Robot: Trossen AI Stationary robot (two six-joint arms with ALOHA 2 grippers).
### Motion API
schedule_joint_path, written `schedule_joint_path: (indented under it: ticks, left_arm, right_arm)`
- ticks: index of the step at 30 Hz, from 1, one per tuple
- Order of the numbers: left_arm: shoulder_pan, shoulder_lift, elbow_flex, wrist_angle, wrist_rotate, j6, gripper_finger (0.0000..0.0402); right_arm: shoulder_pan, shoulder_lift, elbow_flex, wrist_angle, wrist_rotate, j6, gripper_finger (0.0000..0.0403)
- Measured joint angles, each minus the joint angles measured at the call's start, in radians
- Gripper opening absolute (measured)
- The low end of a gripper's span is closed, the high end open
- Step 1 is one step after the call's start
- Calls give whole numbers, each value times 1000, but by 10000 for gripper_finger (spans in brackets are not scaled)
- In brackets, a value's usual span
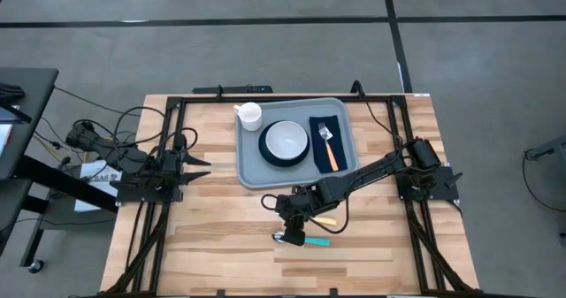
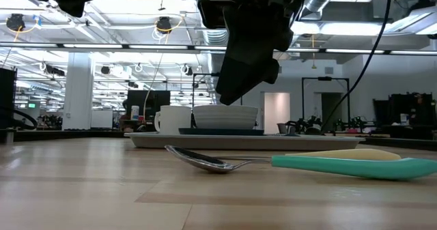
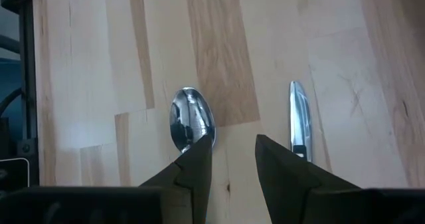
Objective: Set up tray
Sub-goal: Put the blue spoon on the dark blue napkin to the left of the orange fork
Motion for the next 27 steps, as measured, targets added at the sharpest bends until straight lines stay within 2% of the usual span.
schedule_joint_path:
  ticks: [11,27]
  left_arm:
    - [0,0,0,0,0,0,96]
    - [0,0,0,0,0,0,96]
  right_arm:
    - [0,0,0,-3,0,0,107]
    - [0,0,0,-96,4,0,107]
